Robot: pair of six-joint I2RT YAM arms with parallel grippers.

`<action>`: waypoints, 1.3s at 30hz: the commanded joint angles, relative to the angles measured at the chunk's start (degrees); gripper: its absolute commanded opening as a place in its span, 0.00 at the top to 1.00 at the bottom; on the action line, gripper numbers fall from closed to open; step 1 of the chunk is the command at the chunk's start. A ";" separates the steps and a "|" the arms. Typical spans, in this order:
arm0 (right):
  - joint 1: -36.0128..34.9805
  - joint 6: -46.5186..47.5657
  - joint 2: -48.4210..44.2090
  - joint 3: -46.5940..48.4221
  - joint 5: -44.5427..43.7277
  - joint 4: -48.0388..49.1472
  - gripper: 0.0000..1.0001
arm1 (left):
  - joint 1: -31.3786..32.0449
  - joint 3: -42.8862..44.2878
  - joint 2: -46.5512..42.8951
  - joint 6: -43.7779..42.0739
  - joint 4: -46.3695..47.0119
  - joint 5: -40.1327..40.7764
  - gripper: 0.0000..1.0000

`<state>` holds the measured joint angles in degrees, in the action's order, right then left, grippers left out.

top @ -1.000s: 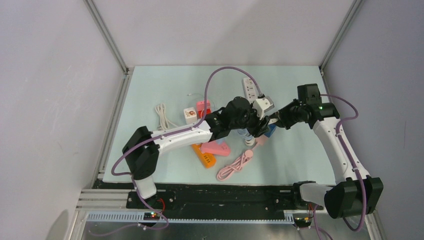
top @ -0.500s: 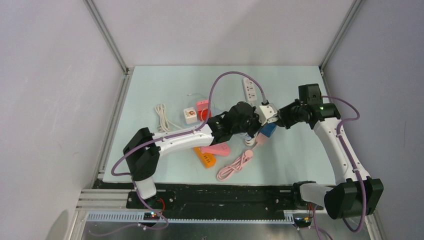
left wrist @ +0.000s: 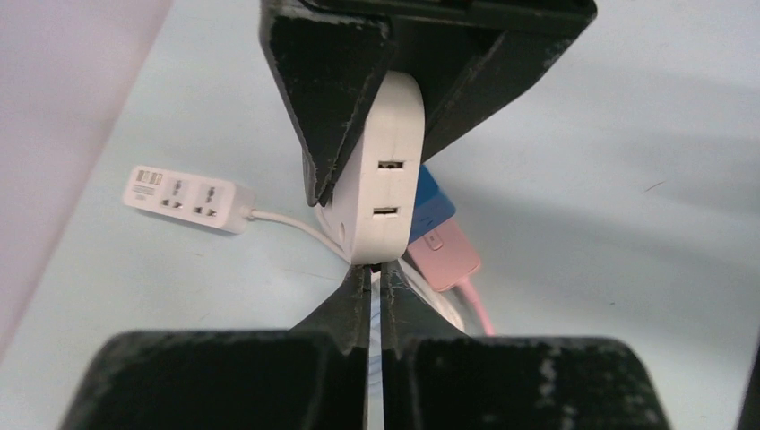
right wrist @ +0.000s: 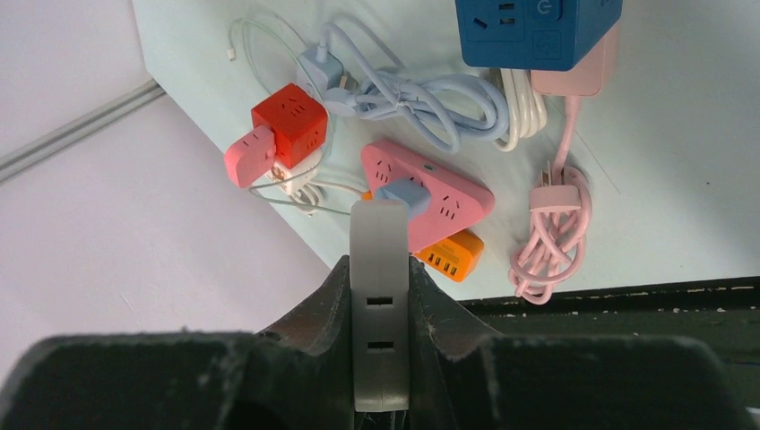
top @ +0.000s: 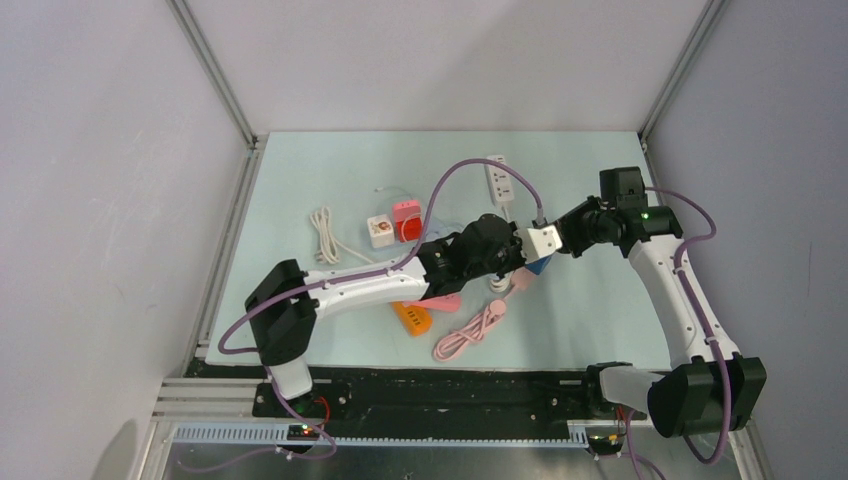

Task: Insert the plug
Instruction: Adjust the plug.

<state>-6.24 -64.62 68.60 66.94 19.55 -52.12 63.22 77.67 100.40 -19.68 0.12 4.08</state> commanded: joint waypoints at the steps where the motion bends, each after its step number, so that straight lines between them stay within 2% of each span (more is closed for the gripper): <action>1: -0.19 4.77 -0.48 1.15 7.94 -4.79 1.00 | -0.91 -1.72 -2.83 -9.95 1.55 8.90 1.00; 8: 0.32 8.21 0.83 1.09 8.13 -5.78 1.00 | -0.68 -2.87 -3.66 -12.71 1.55 9.27 1.00; 10: 0.59 8.94 0.98 1.11 8.22 -6.22 1.00 | -0.66 -2.93 -3.99 -12.22 1.51 9.12 0.93; 14: 0.63 8.86 1.03 1.12 8.71 -5.78 1.00 | -0.11 -2.83 -4.67 -9.85 1.23 8.56 0.49; 16: 0.62 8.41 1.01 1.15 8.67 -5.15 1.00 | 0.04 -3.03 -4.79 -8.69 1.08 8.33 0.39; 18: 0.57 7.87 1.08 1.12 8.56 -4.66 1.00 | -0.02 -2.98 -5.04 -6.95 1.03 8.24 0.33; 25: 0.52 5.67 0.91 1.10 7.35 -3.58 1.00 | -0.03 -2.89 -6.72 -0.71 0.75 2.15 0.30; 32: 0.34 3.91 1.04 1.16 7.63 -2.28 1.00 | -0.03 -2.87 -6.79 -0.18 0.24 -3.07 0.29; 39: 0.34 2.57 0.74 1.14 8.12 -1.32 1.00 | -0.02 -2.01 -4.68 1.67 0.23 -3.06 0.40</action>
<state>-5.56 -60.53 70.22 66.94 26.28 -55.33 63.26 74.72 95.61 -20.23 -0.67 2.09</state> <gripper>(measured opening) 0.234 0.631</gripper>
